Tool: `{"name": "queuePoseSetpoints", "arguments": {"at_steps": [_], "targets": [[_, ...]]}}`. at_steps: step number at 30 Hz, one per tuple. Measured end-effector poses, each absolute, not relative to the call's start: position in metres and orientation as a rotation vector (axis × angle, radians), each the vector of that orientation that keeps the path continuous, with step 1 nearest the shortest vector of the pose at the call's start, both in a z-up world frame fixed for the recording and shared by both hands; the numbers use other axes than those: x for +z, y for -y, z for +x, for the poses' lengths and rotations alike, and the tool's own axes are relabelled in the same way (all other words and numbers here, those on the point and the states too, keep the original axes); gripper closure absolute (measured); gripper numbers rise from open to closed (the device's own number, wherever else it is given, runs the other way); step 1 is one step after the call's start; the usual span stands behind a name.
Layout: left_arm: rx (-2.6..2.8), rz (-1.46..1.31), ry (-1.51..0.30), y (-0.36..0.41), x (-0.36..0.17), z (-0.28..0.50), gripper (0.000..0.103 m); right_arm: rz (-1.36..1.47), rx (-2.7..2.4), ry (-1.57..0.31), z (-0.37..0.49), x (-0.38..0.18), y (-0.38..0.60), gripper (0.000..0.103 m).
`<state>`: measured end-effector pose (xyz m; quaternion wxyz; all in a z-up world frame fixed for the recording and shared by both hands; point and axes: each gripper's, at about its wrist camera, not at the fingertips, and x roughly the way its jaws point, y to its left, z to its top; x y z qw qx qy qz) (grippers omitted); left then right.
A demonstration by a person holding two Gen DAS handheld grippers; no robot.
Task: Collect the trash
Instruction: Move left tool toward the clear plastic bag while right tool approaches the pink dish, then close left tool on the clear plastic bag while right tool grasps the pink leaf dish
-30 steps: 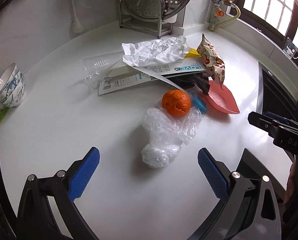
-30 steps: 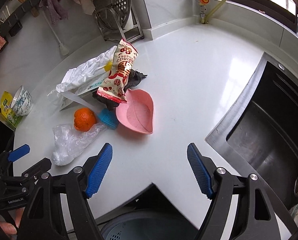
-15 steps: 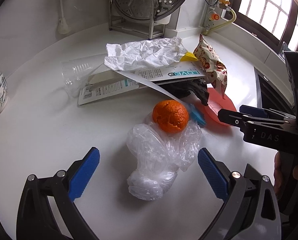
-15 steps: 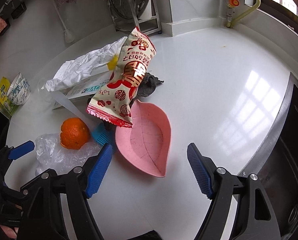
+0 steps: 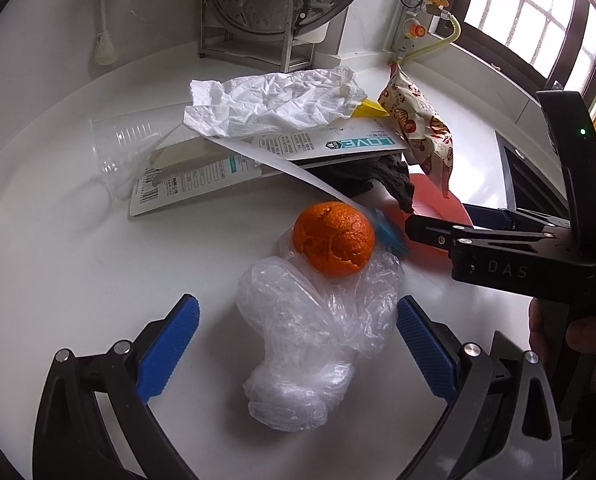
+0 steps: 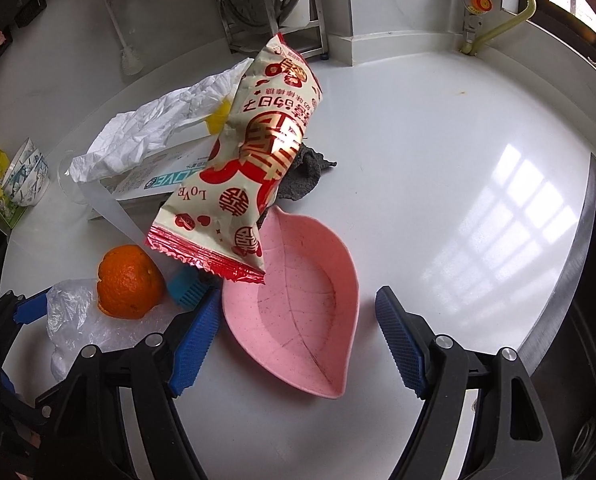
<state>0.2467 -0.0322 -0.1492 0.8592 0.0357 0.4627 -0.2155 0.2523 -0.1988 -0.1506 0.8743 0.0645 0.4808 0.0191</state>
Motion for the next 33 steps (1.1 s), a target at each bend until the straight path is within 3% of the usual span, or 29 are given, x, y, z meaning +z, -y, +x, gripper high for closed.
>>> {"name": "queuePoseSetpoints", "arguments": {"at_steps": [7, 11, 14, 16, 22, 27, 33], "targets": [[-0.457, 0.033, -0.976, 0.029, -0.153, 0.253, 0.006, 0.082, 0.048, -0.990, 0.246, -0.151, 0.196, 0.029], [-0.448, 0.046, -0.962, 0.030, -0.152, 0.254, 0.008, 0.082, 0.041, -0.980, 0.243, -0.150, 0.197, 0.042], [-0.454, 0.066, -0.965, 0.033, -0.151, 0.253, 0.021, 0.079, 0.034, -0.975, 0.242, -0.150, 0.196, 0.042], [-0.457, 0.067, -0.988, 0.034, -0.153, 0.255, 0.040, 0.074, 0.030, -0.971, 0.241, -0.150, 0.195, 0.042], [-0.487, 0.051, -1.011, 0.029, -0.152, 0.256, 0.067, 0.096, 0.012, -0.959, 0.235, -0.148, 0.195, 0.042], [-0.481, 0.075, -1.001, 0.025, -0.144, 0.257, 0.078, 0.154, -0.012, -0.952, 0.229, -0.144, 0.203, 0.042], [-0.476, 0.104, -0.979, 0.016, -0.125, 0.260, 0.084, 0.243, -0.044, -0.944, 0.220, -0.137, 0.211, 0.042]]}}
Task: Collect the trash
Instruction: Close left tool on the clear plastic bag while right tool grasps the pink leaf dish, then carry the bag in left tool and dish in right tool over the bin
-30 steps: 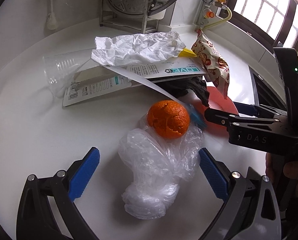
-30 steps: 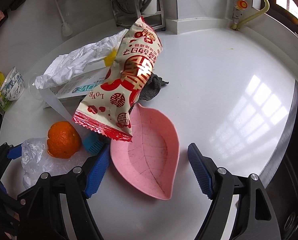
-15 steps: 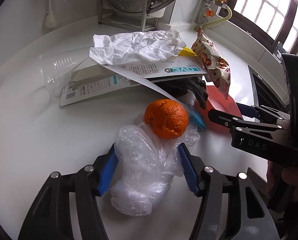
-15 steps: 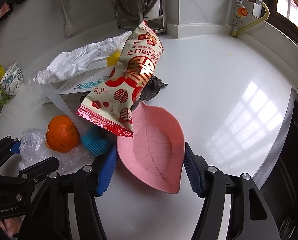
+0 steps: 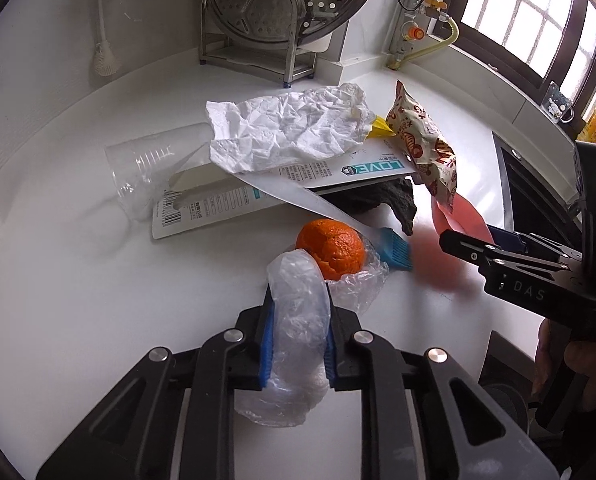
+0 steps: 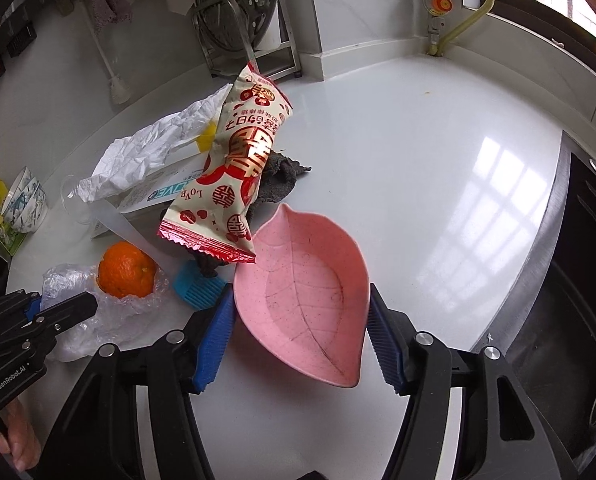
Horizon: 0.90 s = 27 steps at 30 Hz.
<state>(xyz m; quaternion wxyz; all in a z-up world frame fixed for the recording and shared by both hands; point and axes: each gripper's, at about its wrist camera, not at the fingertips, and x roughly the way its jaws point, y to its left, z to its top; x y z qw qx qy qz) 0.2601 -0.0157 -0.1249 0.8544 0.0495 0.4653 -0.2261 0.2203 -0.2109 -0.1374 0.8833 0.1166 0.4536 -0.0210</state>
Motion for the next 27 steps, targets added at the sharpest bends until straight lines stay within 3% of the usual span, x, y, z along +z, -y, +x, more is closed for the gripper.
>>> {"name": "queuePoseSetpoints", "arguments": {"at_steps": [27], "targets": [[-0.444, 0.112, -0.876, -0.023, -0.036, 0.251, 0.086, 0.366, -0.072, -0.903, 0.168, -0.094, 0.198, 0.042]]}}
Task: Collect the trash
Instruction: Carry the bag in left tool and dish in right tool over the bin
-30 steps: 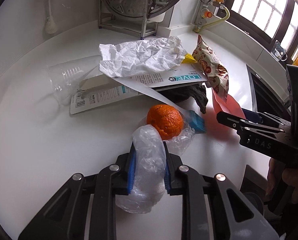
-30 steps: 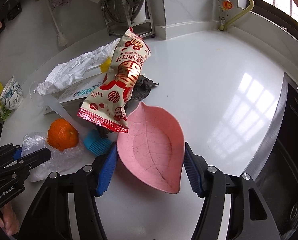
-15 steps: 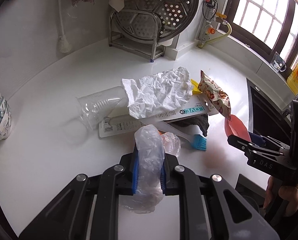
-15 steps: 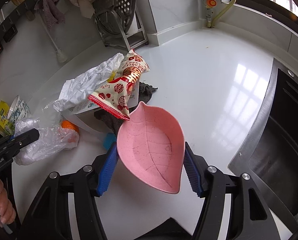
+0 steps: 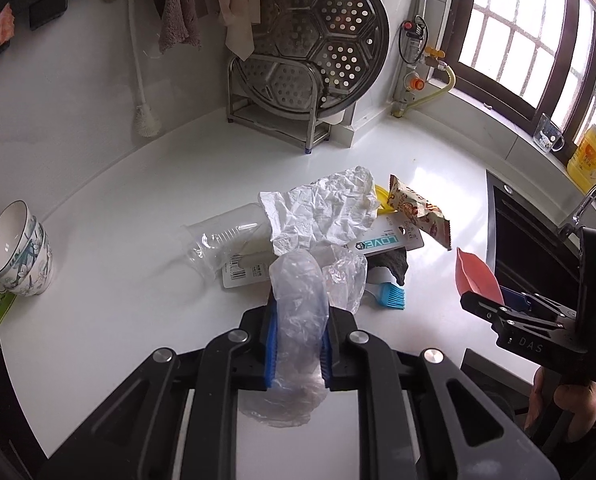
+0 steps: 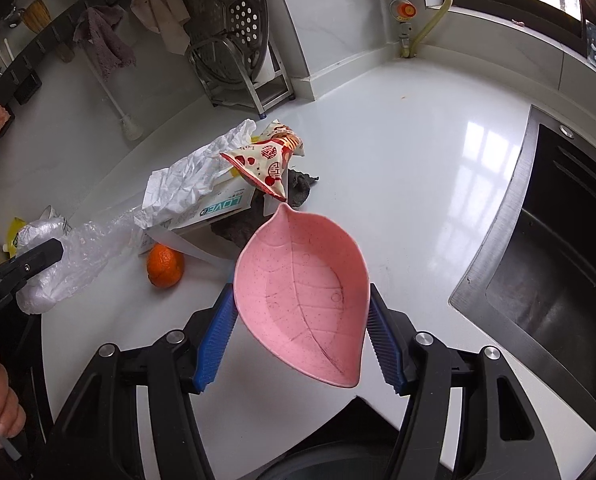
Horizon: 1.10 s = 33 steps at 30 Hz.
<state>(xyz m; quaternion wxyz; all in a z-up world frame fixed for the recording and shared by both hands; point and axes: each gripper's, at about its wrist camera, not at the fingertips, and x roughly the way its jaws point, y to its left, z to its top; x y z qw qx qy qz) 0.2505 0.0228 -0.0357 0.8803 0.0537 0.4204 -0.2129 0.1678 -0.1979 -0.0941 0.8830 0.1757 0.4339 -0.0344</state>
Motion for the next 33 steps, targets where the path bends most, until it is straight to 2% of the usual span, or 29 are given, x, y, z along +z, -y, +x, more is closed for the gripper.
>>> {"name": "queuePoseSetpoints", "arguments": {"at_steps": [16, 24, 33], "targets": [[-0.512, 0.146, -0.867, 0.012, -0.024, 0.138, 0.086, 0.360, -0.069, -0.885, 0.041, -0.064, 0.204, 0.042], [-0.578, 0.186, -0.930, 0.051, -0.054, 0.077, 0.086, 0.384, -0.088, -0.953, -0.031, -0.090, 0.218, 0.042], [-0.604, 0.216, -1.051, 0.086, -0.110, 0.034, 0.086, 0.409, -0.108, -1.047, -0.066, -0.139, 0.228, 0.042]]}}
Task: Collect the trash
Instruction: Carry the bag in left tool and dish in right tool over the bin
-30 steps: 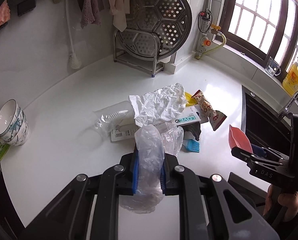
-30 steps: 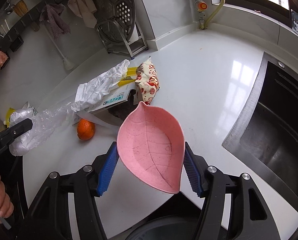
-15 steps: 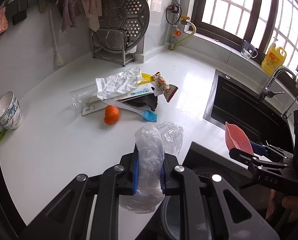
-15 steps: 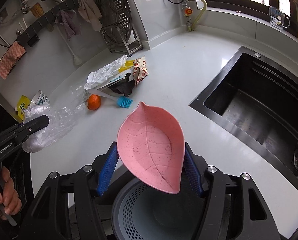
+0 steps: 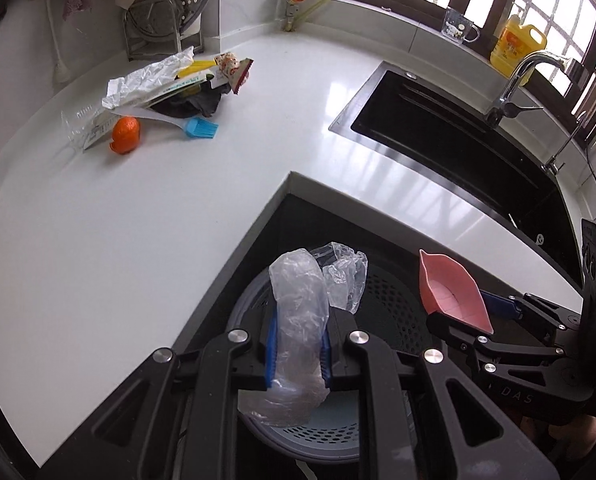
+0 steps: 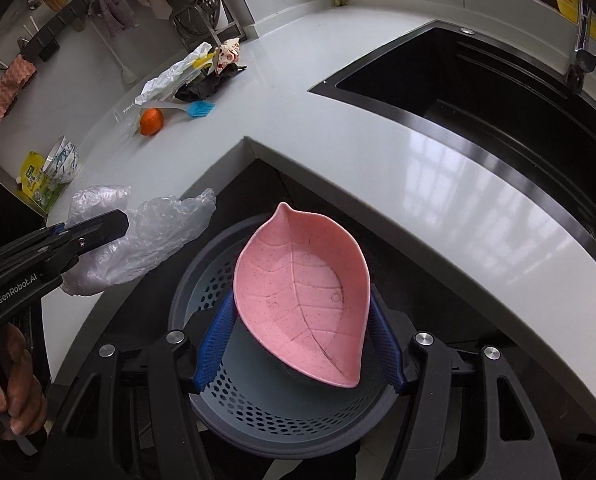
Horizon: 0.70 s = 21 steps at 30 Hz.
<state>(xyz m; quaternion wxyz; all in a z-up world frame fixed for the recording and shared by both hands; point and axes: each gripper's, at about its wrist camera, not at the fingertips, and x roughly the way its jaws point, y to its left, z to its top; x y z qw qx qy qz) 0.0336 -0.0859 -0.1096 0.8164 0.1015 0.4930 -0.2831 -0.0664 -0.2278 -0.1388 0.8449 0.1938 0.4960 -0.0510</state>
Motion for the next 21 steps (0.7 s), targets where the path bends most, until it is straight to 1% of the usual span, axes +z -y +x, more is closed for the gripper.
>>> {"name": "queuePoseSetpoints", "arguments": {"at_steps": [5, 14, 21], "targets": [[-0.577, 0.249, -1.104, 0.092, -0.136, 0.021, 0.086, 0.417, -0.103, -1.082, -0.071, -0.158, 0.231, 0.042], [-0.536, 0.265, -1.159, 0.098, -0.164, 0.013, 0.085, 0.416, -0.084, -1.132, -0.063, -0.189, 0.231, 0.042], [-0.498, 0.255, -1.186, 0.093, -0.173, 0.014, 0.080, 0.447, -0.069, -1.160, -0.060, -0.202, 0.235, 0.042]]}}
